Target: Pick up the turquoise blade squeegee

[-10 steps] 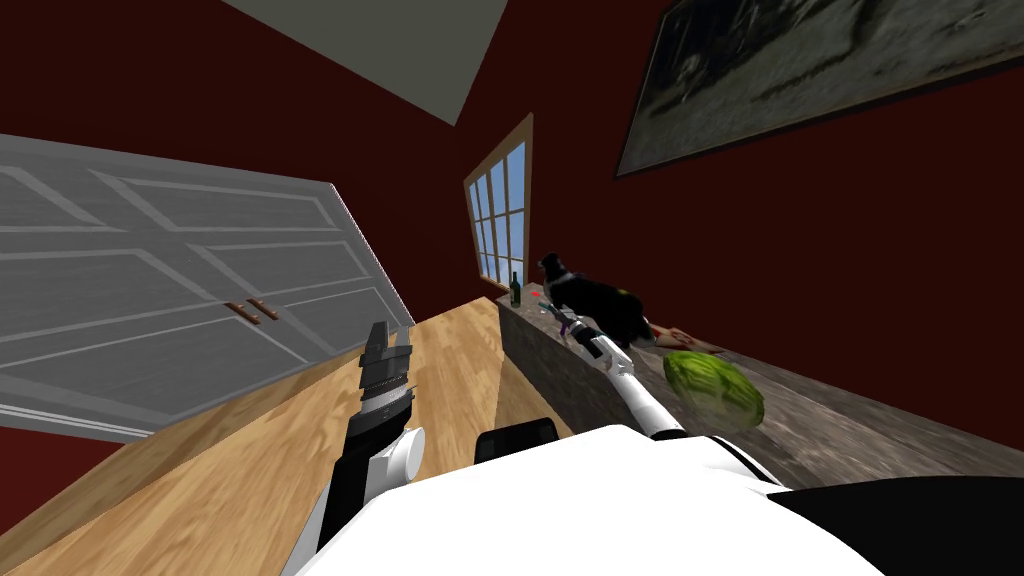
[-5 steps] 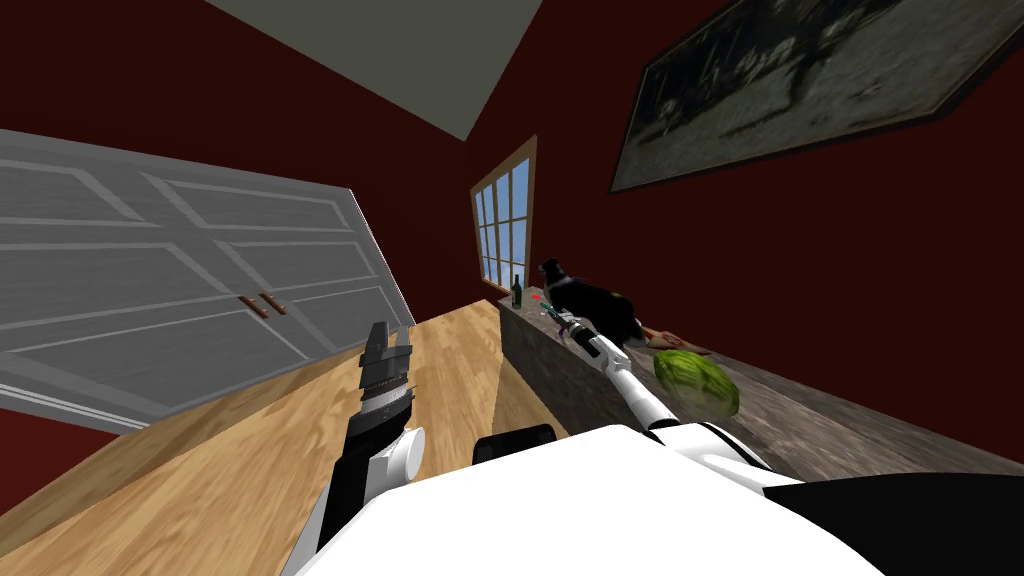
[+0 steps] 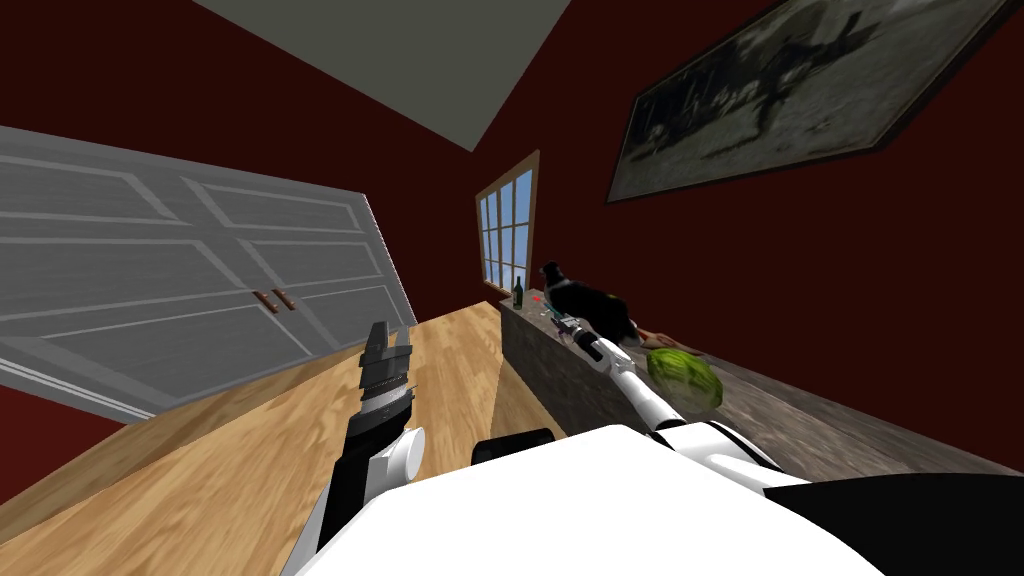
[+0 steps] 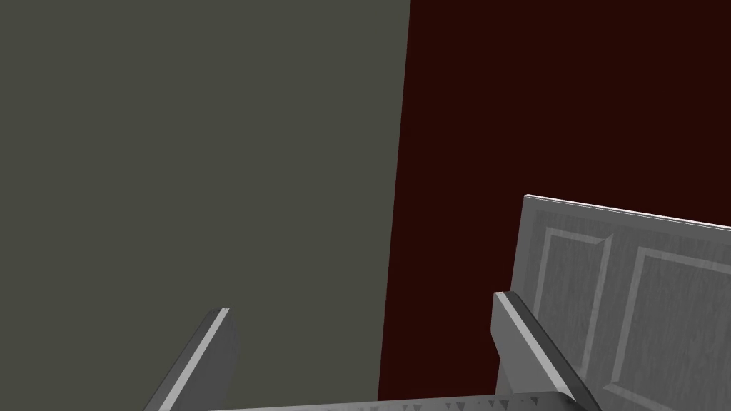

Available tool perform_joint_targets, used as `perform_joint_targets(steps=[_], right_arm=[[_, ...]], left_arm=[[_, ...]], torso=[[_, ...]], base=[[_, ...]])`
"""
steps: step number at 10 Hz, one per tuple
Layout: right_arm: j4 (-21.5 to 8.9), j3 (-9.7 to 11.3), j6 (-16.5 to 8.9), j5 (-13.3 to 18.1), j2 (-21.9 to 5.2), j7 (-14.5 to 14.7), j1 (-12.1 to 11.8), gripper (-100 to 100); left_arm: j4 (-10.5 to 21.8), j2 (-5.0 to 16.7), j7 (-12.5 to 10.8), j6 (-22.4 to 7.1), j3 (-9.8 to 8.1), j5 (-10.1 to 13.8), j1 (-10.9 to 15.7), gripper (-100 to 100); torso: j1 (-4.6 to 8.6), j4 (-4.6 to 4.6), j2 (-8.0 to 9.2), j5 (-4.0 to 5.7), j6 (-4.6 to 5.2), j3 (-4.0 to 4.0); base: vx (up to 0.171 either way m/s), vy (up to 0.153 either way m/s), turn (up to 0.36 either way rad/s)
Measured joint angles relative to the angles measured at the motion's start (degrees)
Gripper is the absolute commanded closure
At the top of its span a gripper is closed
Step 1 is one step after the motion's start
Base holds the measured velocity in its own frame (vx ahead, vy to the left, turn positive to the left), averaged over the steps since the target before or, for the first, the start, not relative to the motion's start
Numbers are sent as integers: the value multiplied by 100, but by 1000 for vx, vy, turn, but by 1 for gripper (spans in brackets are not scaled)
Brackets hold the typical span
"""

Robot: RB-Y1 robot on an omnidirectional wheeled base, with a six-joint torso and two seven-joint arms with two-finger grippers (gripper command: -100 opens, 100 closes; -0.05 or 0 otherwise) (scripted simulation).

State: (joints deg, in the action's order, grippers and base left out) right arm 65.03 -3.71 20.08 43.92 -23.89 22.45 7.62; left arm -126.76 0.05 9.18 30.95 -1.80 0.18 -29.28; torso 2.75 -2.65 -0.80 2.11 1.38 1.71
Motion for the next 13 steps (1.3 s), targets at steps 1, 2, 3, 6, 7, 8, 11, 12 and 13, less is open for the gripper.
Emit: perform_joint_targets(steps=[1,2,3,6,7,8,11,12,13], right_arm=[[-116,33,-22,64,-20,59,46,-100],[-268,41,-5,121,-43,125,101,-100],[-287,41,2,127,-46,142,104,0],[-228,118,-246,58,-99,204,286,-100],[-188,162,-398,37,-95,228,362,-100],[-236,161,-506,2,-75,314,489,-100],[-45,347,-1028,-119,-185,382,752,-100],[-58,364,-1168,-153,-177,454,876,-100],[-23,404,-1322,-189,-183,515,976,-100]], left_arm=[[0,0,0,0,0,0,0,0],[0,0,0,0,0,0,0,0],[0,0,0,0,0,0,0,0],[0,0,0,0,0,0,1,0],[0,0,0,0,0,0,1,0],[0,0,0,0,0,0,1,0],[0,0,0,0,0,0,1,0],[0,0,0,0,0,0,1,0],[0,0,0,0,0,0,1,0]], torso=[[5,-4,-13,2,-2,8],[4,-9,-21,6,-4,15],[7,-12,-33,6,-5,22],[23,-14,-28,16,-17,22],[24,-14,-29,16,-17,23],[23,-14,-30,16,-19,23],[25,-13,-24,16,-18,19],[23,-13,-25,16,-18,20],[21,-13,-26,16,-17,20]], base=[[-38,19,23],[-21,13,2],[0,0,0],[-94,-26,125],[-101,-25,159],[-108,-36,142],[-117,-24,141],[-113,-14,149],[-121,-11,121]])
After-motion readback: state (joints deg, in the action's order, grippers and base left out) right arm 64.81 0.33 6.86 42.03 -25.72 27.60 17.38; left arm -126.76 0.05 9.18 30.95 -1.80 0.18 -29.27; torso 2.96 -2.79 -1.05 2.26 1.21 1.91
